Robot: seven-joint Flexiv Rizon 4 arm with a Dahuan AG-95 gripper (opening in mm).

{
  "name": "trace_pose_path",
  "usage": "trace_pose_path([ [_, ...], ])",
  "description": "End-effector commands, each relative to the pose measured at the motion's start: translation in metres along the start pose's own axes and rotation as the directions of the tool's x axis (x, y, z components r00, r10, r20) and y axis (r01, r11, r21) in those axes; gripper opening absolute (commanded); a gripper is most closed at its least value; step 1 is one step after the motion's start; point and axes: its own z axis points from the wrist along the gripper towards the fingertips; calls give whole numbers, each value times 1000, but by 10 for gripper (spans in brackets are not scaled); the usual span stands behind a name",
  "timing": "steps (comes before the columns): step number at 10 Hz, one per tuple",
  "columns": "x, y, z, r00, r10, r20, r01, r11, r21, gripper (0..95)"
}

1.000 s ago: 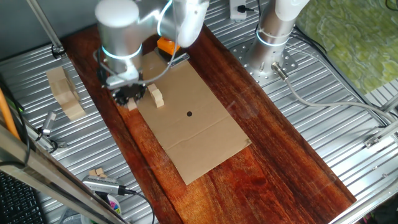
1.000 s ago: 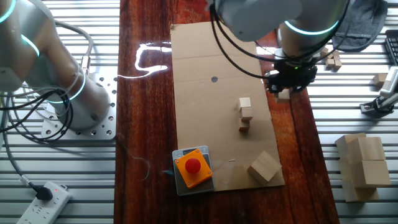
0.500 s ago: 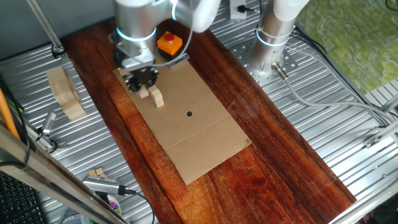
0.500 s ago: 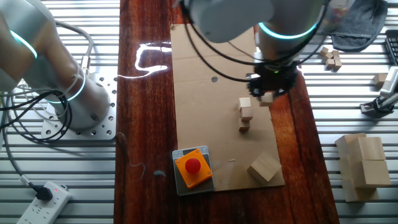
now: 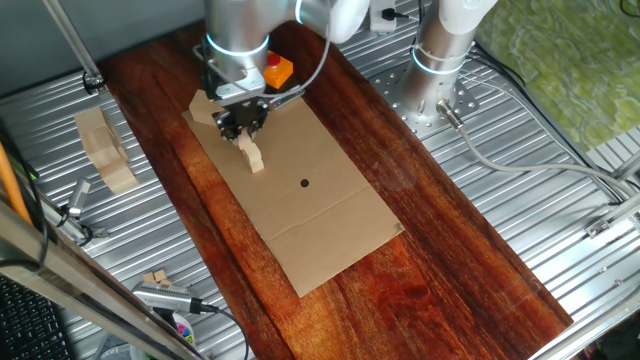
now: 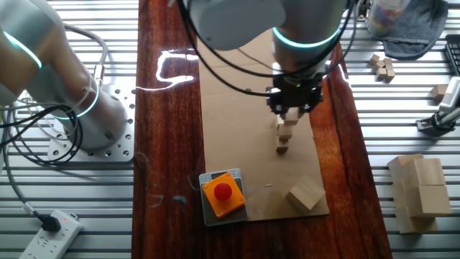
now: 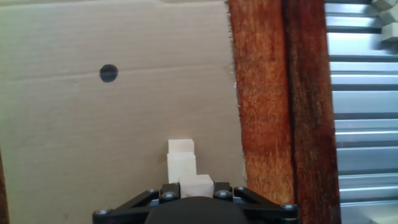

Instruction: Stack the blocks into a pyramid shape

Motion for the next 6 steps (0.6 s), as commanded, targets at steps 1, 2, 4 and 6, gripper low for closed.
trace_pose_path([
  [1, 1, 2, 2, 1000, -2, 0, 2, 1000, 3, 0],
  [2, 1, 5, 4, 1000, 0, 3, 0, 1000, 5, 0],
  [4, 1, 6, 4, 1000, -1, 1, 1, 1000, 9, 0],
  [6, 0, 5, 6, 1000, 4, 2, -4, 1000, 9, 0],
])
